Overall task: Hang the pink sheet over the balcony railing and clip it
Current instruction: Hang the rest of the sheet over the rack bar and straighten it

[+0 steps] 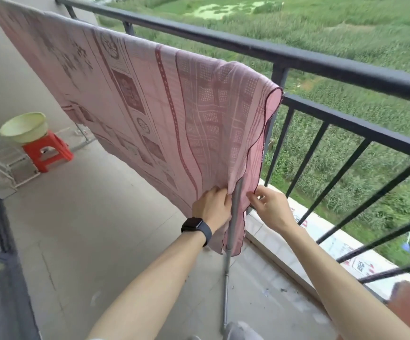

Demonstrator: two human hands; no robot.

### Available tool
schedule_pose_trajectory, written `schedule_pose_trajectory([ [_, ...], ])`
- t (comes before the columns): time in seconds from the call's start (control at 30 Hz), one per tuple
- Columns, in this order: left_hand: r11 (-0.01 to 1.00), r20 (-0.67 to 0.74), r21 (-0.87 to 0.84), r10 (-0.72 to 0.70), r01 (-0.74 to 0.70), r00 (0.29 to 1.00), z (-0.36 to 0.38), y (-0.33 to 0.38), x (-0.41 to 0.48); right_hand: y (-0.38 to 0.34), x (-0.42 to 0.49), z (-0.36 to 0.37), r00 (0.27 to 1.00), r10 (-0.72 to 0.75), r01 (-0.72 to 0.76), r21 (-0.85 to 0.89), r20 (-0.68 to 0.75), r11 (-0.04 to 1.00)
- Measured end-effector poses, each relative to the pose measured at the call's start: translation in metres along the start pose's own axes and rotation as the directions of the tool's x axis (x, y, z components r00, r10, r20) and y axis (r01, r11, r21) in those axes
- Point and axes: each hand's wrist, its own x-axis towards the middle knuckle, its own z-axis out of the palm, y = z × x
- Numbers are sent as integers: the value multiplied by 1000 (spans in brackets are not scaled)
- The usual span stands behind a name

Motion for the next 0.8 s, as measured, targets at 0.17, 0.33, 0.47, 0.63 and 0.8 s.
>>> schedule_pose_trajectory([
  [0.17,990,50,-104,-95,100,994,-3,-3,-12,4,7,-4,996,-24,33,-96,87,995],
  [0.33,887,23,-338,-325,314,945,10,5,-32,21,15,-2,974,-83,104,-93,213,990],
  [0.47,771,-74,-467,-522,433,850,15,18,-48,35,25,-2,945,-169,187,-40,280,981],
  [0.63,794,-148,-375,-561,478,815,28,29,-71,45,30,3,911,-230,225,53,343,973],
  [0.8,874,-224,-243,-473,421,852,40,55,-78,43,26,11,895,-244,217,113,372,970],
])
